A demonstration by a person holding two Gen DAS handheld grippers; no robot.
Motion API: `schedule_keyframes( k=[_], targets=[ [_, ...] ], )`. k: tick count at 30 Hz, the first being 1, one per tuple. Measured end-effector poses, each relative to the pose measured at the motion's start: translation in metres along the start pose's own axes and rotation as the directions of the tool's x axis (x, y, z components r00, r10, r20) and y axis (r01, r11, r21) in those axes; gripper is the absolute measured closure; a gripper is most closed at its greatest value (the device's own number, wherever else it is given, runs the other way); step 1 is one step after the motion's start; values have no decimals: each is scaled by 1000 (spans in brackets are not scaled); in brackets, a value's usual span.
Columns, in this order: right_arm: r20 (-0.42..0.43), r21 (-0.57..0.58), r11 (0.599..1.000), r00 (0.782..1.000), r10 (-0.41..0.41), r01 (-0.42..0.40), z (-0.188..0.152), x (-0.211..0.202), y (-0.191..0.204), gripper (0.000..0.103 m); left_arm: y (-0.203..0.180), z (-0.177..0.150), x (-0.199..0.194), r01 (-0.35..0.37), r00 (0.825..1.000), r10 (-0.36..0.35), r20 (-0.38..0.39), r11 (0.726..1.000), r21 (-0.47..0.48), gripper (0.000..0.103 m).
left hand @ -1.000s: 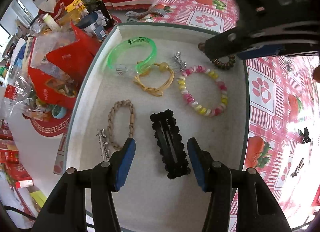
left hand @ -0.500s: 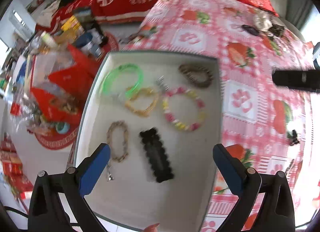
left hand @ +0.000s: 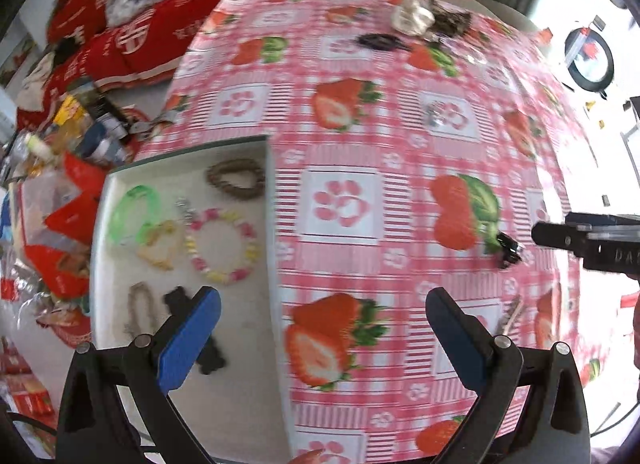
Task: Organize jewelry
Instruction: 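Move the left tool to the small silver hair clip while the right tool approaches the black claw clip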
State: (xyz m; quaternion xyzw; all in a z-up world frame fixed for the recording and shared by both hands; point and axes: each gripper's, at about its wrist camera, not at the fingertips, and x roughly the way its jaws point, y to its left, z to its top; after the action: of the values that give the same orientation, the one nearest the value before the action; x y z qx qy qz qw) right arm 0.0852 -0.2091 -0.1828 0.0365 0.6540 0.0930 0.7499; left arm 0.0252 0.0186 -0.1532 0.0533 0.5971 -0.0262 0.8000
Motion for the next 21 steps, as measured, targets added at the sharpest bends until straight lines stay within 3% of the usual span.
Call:
schedule_keyframes(
  k=[9,15,21],
  targets=[
    [-18,21,1000,1000,-12,12,-44,5,-24,23,-26,9,18,46,998,-45,-51,999,14,0],
    [22,-104,995,1000,-1,3,-35,10,-10,35,-37,-3,17,39,998,-35,-43,995,94,0],
    [12,-181,982,999,51,-48,-20,25,1,46,-47,-20,12,74,997,-69,-39,987,139,0]
  ],
)
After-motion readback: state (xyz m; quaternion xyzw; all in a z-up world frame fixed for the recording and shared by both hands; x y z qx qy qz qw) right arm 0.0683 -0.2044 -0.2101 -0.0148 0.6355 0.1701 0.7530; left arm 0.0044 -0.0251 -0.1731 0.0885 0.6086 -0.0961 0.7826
